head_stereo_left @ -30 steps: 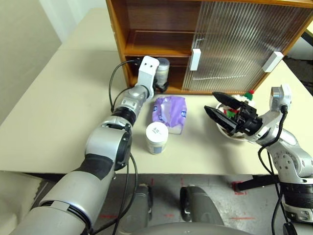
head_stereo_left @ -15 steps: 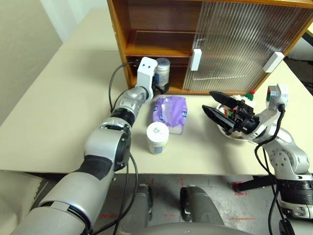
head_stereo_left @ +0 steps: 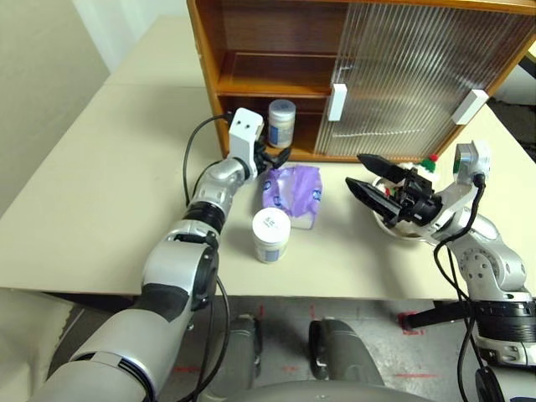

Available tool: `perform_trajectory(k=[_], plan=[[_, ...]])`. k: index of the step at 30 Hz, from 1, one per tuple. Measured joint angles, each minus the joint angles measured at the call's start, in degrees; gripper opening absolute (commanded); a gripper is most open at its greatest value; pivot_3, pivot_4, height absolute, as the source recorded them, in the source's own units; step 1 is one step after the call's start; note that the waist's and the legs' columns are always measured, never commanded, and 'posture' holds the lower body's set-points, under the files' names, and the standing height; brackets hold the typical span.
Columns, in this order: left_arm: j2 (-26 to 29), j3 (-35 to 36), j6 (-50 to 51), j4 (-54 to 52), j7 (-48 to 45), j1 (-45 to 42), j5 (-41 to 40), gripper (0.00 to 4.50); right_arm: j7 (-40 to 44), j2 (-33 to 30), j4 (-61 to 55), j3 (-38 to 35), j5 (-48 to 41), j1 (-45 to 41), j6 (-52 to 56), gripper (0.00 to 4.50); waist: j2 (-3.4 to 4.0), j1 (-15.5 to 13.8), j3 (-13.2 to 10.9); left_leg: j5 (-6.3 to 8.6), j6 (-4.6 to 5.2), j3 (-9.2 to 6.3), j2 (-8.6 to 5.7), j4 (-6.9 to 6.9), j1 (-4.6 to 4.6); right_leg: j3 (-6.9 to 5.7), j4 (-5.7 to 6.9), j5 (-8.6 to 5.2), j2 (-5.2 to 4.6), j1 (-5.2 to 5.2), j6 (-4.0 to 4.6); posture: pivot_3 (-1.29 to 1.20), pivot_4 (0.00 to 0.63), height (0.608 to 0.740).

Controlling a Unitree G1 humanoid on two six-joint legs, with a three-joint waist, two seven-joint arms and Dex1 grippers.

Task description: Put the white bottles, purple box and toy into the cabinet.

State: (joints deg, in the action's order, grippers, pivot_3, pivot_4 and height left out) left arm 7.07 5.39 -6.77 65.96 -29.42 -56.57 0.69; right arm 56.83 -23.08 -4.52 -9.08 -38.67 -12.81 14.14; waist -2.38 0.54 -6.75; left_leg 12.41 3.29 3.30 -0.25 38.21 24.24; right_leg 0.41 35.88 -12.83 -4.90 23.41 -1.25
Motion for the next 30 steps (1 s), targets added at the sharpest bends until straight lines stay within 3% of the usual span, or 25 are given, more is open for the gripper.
perform_trajectory(k=[7, 19, 30], plan=[[1.0, 0.2, -0.9, -0.6, -1.0, 0.1, -1.1, 4.47, -0.1, 0.9, 0.0, 0.0, 0.4, 1.1, -0.4, 4.50, 0.00, 0.1, 0.0, 0.00, 0.01, 0.01, 0.00, 0.02, 0.00, 0.01, 0.00, 0.01, -0.01, 0.00, 0.00, -0.06, 0.099, 0.740], [2.2, 0.2, -2.8, -1.4, 1.0, 0.9, -2.2, 0.03, -0.2, 1.6, 0.4, 0.0, 0.5, 0.7, -1.4, 4.50, 0.00, 0.1, 0.0, -0.01, 0.01, 0.01, 0.00, 0.03, -0.01, 0.02, 0.02, 0.03, -0.01, 0.00, 0.01, -0.05, 0.092, 0.740], [1.7, -0.6, -3.5, -0.1, 8.0, -1.5, -1.2, 0.03, -0.1, 2.5, 1.6, 0.0, 0.5, -0.4, -1.9, 4.50, 0.00, 0.7, 0.0, -0.12, 0.08, 0.02, 0.04, 0.03, -0.07, 0.02, 0.07, 0.18, 0.08, 0.00, 0.01, -0.04, 0.101, 0.740]])
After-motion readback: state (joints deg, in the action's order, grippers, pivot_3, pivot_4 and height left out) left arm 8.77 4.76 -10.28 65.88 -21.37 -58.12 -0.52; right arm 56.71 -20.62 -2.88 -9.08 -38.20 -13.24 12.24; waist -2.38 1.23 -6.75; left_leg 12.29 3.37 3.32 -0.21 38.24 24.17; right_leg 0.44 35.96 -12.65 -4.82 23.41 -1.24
